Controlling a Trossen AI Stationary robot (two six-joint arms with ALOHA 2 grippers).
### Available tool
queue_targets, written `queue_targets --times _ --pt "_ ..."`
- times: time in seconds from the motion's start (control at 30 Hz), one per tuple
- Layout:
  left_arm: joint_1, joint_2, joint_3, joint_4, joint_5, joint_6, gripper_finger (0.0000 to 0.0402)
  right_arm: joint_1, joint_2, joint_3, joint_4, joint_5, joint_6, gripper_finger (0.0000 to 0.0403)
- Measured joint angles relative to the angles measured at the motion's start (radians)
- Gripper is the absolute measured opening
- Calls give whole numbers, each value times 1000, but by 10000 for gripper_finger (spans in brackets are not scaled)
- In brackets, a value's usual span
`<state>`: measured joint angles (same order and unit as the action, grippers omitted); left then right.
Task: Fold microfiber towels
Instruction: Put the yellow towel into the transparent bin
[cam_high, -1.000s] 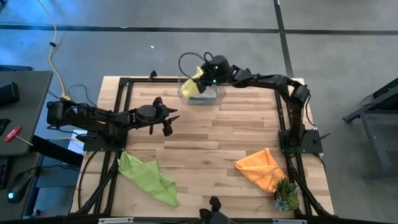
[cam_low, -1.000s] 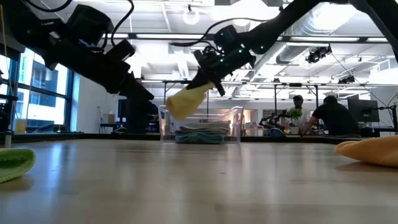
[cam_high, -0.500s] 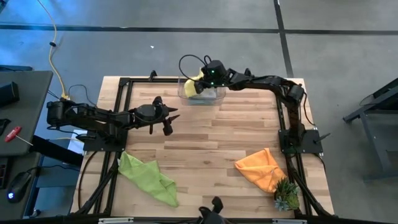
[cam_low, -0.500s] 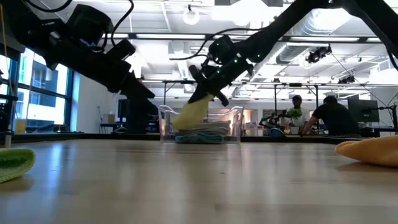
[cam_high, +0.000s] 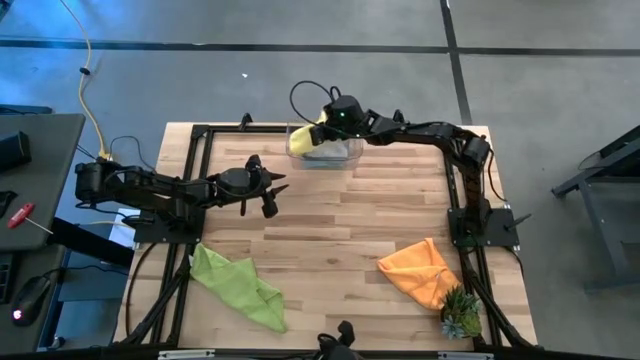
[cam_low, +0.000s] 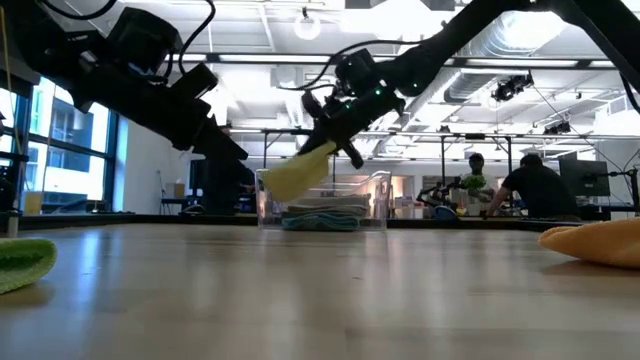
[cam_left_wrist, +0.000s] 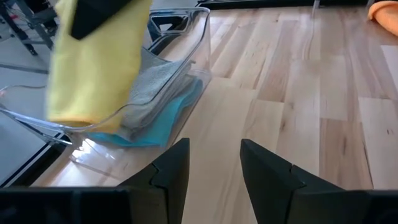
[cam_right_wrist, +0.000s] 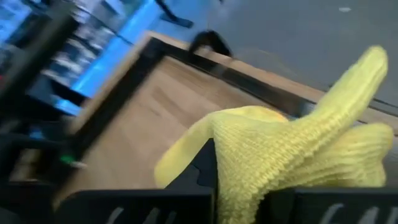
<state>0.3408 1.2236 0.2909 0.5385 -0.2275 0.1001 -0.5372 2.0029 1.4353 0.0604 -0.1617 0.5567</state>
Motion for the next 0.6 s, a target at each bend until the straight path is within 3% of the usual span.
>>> queue_targets --times 0.3,0.6 --pt "0 0 0 -3 0 -1 131 6 0 0 -189 97 -56 9" --pt "0 0 0 -3 0 -3 131 -4 0 0 -323 208 -166 129"
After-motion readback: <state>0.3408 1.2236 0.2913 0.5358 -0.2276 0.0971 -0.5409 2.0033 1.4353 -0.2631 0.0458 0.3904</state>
